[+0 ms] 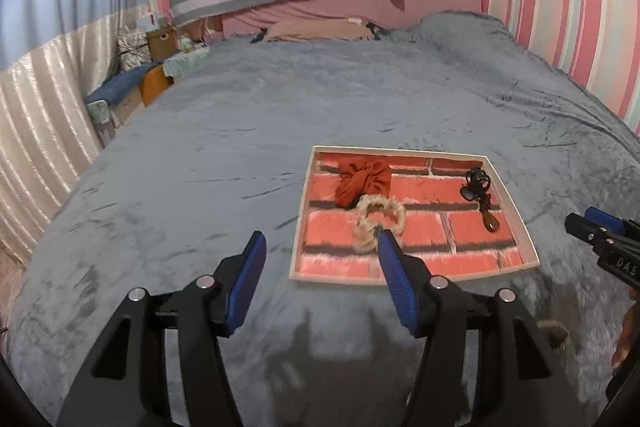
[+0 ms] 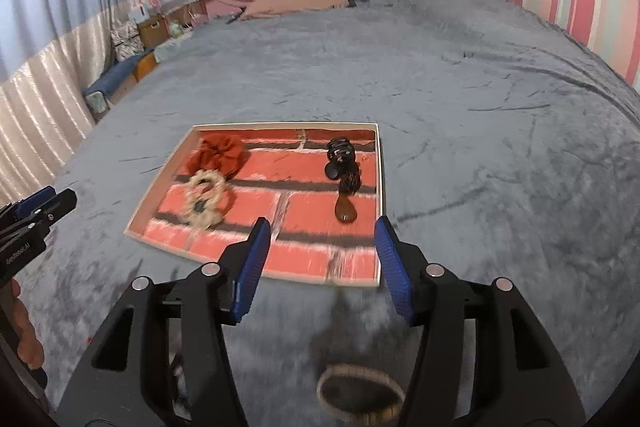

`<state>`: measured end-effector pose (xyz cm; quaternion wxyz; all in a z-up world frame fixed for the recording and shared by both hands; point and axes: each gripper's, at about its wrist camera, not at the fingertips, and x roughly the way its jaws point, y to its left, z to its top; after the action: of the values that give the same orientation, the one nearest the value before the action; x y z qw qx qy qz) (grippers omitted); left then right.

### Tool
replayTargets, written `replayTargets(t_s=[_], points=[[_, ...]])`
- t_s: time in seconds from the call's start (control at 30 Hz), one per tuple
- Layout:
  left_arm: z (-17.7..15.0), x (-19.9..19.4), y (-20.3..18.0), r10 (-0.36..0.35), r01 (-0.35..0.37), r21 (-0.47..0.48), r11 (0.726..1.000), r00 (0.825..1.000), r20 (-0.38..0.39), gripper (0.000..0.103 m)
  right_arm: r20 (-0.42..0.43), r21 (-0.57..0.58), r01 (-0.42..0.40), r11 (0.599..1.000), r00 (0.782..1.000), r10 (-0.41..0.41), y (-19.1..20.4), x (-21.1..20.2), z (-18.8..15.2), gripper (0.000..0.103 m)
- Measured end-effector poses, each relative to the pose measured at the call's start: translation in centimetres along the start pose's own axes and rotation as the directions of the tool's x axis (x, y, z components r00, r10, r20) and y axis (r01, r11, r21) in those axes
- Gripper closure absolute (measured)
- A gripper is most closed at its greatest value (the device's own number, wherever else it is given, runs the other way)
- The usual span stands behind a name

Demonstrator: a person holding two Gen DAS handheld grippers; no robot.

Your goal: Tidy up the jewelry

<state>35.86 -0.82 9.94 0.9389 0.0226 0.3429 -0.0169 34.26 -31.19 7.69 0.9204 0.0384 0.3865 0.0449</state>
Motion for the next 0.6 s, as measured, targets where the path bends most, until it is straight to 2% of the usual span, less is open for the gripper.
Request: replayTargets(t_s=[0.07,0.1,0.13,0.43,0.6], points=[[-1.2,-2.4,0.7,0.009,-0.009,-0.002,1.000,1.000,0.018,0.042,0.009,0.003,-0.008,1.000,1.000,0.008,0.1,-1.6,-1.2,0.047],[-2.0,-3.7,1.1,0.018,-0.018,-0.003,1.000,0.999,0.028,0.034,0.015,0.003,-0.015,1.000,1.000,0.014,0.1,-2.8,-2.1,0.046],[-2.5,-4.4,1.3,0.025,-0.025,-0.007,1.000,0.999,0.036,0.032,0.019,0.002,-0.013,1.000,1.000,0.013,0.2,-3.5,-2.6,0.046],[-9.6,-10.7,3.1,0.031,-0.030,-0.029,0.999,0.998,0.045,0.032,0.081,0.003,0.011,1.000,0.997,-0.011,0.0,-9.2,-8.7,0.043],[-13.3,-11.7,3.2,0.016,-0.014,-0.050,0.999,0.999,0.033,0.032,0.108,-0.003,0.031,1.000,0.994,-0.030,-0.4,-10.5,-12.4,0.037]])
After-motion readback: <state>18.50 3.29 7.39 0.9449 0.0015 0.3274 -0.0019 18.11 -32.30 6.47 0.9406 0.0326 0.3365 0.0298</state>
